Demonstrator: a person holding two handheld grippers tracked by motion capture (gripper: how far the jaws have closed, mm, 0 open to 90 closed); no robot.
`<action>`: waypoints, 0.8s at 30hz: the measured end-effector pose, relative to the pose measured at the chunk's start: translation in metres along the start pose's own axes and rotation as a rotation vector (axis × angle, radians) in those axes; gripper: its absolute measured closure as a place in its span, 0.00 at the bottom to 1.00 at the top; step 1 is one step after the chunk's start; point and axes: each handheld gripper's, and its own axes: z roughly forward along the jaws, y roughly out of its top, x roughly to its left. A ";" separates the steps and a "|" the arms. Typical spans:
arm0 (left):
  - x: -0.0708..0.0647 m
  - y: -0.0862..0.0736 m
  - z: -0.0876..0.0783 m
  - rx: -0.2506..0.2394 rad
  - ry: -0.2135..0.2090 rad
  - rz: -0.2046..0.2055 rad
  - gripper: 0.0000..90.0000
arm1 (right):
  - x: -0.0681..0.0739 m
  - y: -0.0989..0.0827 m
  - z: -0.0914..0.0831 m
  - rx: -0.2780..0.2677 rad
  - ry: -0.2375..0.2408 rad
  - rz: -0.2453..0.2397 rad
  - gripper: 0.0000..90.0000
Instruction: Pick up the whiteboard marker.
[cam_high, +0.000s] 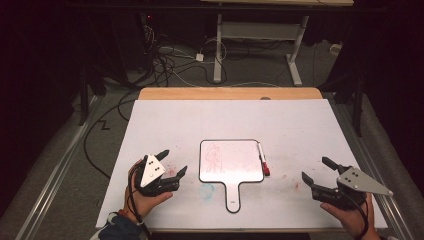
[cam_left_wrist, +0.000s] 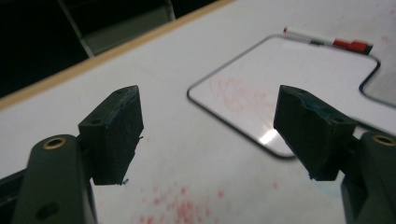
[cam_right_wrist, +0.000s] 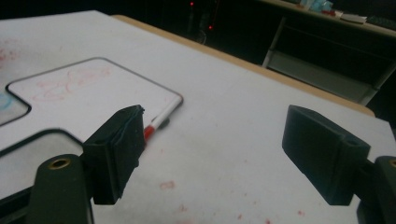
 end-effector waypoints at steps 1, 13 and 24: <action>0.001 -0.005 -0.001 0.018 0.001 -0.005 0.25 | 0.000 0.000 0.000 0.000 0.000 0.000 0.24; -0.006 -0.010 0.001 0.069 -0.033 0.049 0.24 | -0.001 -0.004 0.007 0.069 0.047 -0.002 0.31; -0.007 -0.016 0.000 0.107 -0.041 0.050 0.24 | -0.015 0.028 0.076 0.227 0.162 0.088 0.45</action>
